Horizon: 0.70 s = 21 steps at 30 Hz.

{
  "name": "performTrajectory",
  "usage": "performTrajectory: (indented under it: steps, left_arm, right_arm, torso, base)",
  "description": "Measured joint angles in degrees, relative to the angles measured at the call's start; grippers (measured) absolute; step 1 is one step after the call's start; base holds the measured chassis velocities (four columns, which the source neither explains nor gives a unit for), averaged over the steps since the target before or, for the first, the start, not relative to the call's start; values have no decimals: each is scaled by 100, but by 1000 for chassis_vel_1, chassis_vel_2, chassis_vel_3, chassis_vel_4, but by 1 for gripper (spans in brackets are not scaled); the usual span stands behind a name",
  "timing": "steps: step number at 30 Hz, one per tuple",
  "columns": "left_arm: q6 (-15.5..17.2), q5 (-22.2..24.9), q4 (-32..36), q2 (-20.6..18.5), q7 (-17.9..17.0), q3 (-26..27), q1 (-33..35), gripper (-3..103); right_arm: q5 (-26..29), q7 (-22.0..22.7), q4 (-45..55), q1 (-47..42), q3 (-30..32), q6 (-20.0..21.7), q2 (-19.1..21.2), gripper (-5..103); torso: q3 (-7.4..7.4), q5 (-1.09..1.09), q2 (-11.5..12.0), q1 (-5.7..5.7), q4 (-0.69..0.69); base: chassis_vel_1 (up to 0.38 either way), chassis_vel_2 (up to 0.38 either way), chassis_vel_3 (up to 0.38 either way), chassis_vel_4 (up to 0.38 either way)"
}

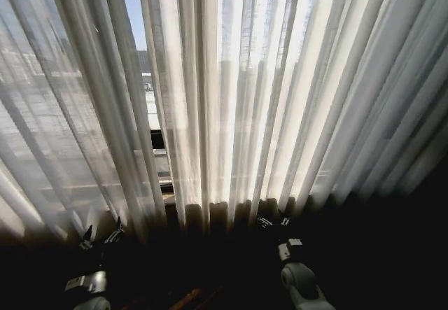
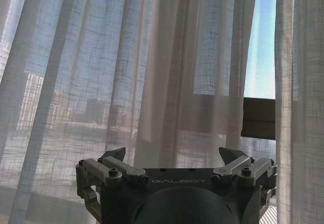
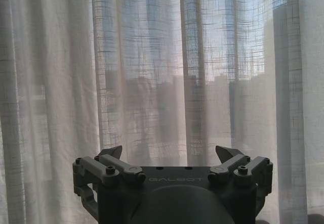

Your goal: Open the curtains by pulling them apart, changing their state from closed to fully open.

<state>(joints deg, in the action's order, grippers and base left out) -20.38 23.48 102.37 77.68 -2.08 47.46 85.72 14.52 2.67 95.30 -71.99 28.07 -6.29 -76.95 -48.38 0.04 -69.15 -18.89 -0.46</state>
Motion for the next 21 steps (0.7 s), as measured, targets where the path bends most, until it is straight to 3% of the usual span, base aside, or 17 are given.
performTrajectory:
  steps: [10, 13, 21]
  left_arm:
    - [0, 0, 0, 0, 0, 0, -2, 100]
    - [0, 0, 0, 0, 0, -1, -2, 100]
    - [0, 0, 0, 0, 0, 3, 4, 100]
  right_arm:
    - [-244, 154, -402, 323, -33, -275, 79, 100]
    - [-311, 418, -643, 625, -244, -254, 153, 100]
    - [-202, 572, -1379, 1372, -856, -393, 140, 100]
  torso:
    - [-2, -6, 2, -6, -1]
    - [-2, -5, 2, -5, -1]
    - [4, -6, -6, 12, 1]
  base:
    - [-250, 292, 227, -312]
    - [-66, 76, 61, -35]
    - [19, -29, -27, 36]
